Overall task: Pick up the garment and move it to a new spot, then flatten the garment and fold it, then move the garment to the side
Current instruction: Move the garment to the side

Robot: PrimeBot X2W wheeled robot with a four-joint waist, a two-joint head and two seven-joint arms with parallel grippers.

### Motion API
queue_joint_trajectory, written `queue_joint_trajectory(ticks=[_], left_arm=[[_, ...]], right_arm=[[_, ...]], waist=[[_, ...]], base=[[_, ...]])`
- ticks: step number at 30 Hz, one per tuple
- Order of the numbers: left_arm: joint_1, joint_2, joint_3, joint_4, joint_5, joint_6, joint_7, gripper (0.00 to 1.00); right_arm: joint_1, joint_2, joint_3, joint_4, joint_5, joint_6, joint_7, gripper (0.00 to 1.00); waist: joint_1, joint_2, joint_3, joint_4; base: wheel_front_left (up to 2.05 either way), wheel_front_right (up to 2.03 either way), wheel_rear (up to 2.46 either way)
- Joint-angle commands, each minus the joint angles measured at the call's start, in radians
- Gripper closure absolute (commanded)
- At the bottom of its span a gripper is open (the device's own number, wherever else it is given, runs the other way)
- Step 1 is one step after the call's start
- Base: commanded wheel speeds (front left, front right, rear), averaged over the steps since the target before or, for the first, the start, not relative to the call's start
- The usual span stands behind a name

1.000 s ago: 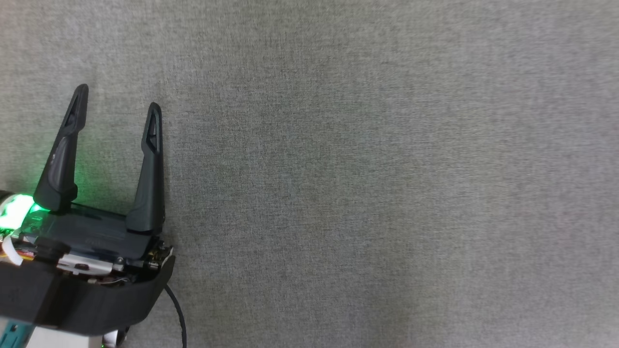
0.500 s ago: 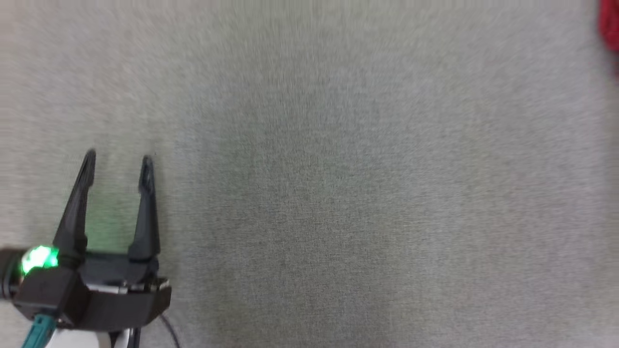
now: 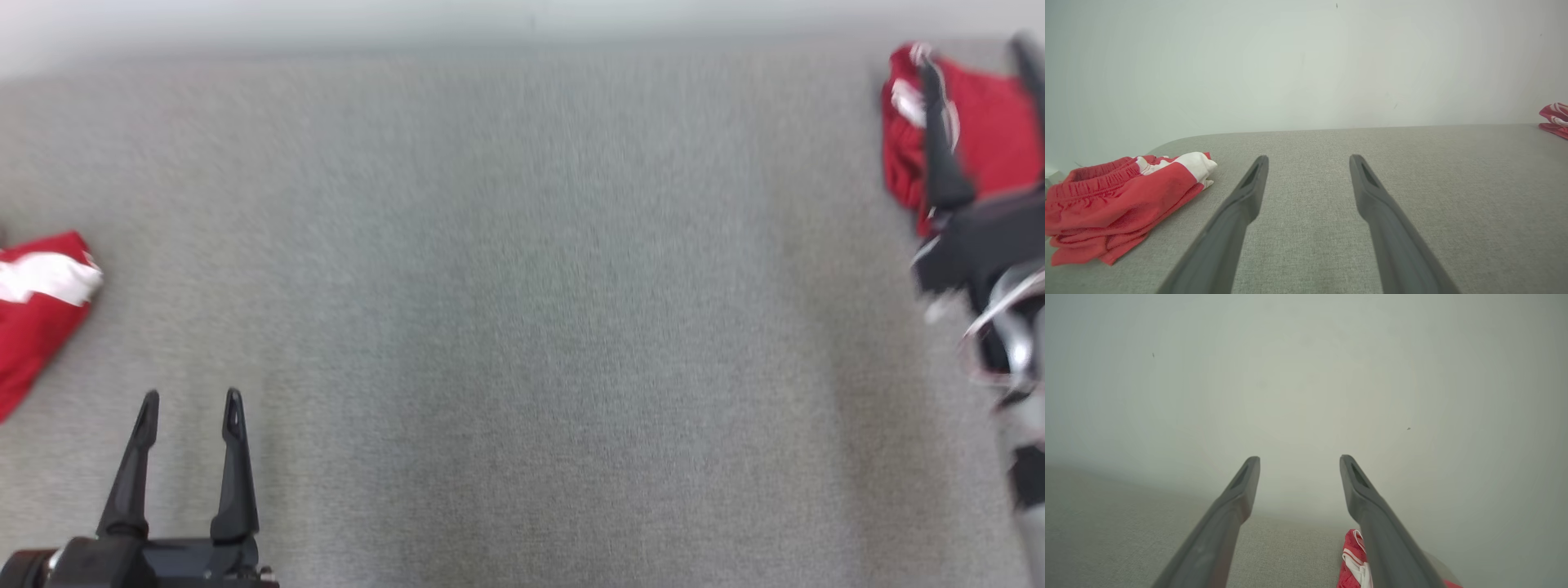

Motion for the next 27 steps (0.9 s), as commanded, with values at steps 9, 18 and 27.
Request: queue_joint_trajectory(ticks=[9,18,27], left_arm=[[0.063,-0.008,0.023,0.039,0.020,0.002,-0.003,0.00],[0.088,-0.020,0.026,0.063,0.027,0.002,-0.003,0.00],[0.095,-0.024,0.029,0.090,0.024,0.002,-0.003,0.00]], right_arm=[[0.222,0.132,-0.017,-0.052,-0.007,-0.003,-0.048,0.00],[0.388,0.251,-0.014,-0.037,-0.015,-0.003,-0.110,0.00],[0.505,0.323,-0.011,-0.011,-0.009,-0.003,-0.178,0.00]], waist=[[0.0002,0.0001,-0.168,0.040],[0.0002,0.0001,-0.208,0.037],[0.0002,0.0001,-0.226,0.043]], base=[[0.00,0.00,0.00],[0.00,0.00,0.00],[0.00,0.00,0.00]])
